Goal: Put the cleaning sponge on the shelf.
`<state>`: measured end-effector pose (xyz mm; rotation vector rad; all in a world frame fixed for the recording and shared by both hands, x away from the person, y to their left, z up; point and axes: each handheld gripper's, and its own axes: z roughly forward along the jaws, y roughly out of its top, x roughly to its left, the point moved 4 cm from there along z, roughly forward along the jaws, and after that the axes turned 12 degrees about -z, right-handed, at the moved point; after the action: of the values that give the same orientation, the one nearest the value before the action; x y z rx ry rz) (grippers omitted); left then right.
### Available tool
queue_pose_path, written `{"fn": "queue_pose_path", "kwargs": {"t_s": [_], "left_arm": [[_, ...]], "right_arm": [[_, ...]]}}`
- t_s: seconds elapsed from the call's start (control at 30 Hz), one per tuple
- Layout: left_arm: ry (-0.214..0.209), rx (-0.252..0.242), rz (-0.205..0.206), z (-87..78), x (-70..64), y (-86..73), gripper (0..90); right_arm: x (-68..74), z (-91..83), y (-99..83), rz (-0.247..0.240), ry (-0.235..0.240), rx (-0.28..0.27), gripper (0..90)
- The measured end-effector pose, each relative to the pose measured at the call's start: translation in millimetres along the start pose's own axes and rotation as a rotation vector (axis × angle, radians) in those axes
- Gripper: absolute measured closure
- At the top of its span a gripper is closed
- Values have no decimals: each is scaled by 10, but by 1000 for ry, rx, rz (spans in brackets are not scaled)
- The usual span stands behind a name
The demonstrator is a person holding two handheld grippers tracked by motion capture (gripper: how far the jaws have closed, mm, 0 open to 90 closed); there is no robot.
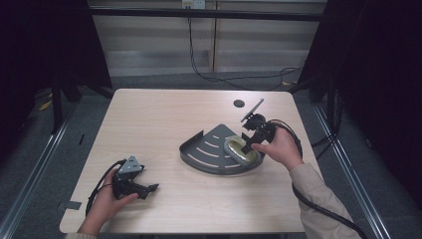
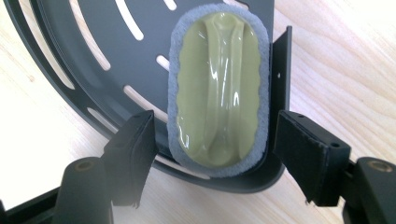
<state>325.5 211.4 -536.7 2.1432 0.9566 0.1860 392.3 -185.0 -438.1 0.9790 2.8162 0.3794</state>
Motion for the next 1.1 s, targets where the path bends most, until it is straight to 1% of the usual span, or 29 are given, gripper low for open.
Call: {"fn": "queue_pose_path", "kwargs": {"t_s": [0.07, 0.23, 0.3, 0.4, 0.43, 0.6, 0.83, 1.03, 1.1], "left_arm": [[0, 1, -1, 0, -1, -1, 95], [0, 0, 0, 0, 0, 0, 95], [0, 0, 0, 0, 0, 0, 95], [0, 0, 0, 0, 0, 0, 95], [0, 0, 0, 0, 0, 0, 95], [0, 0, 0, 0, 0, 0, 95], [0, 1, 0, 0, 0, 0, 95], [0, 1, 0, 0, 0, 0, 95], [0, 2, -1, -1, -1, -1, 95]], "right_arm": [[0, -8, -26, -4, -6, 1, 295], [12, -35, -89, 2, 0, 4, 281], [11, -43, -114, -3, -3, 1, 281], [15, -52, -155, -4, -2, 11, 271], [12, -55, -168, -10, -8, 11, 268], [23, -72, -218, -8, -7, 6, 253], [93, -52, -292, -31, -8, 11, 230], [135, -43, -383, -35, -3, 9, 218], [139, -45, -414, -40, -9, 5, 212]]}}
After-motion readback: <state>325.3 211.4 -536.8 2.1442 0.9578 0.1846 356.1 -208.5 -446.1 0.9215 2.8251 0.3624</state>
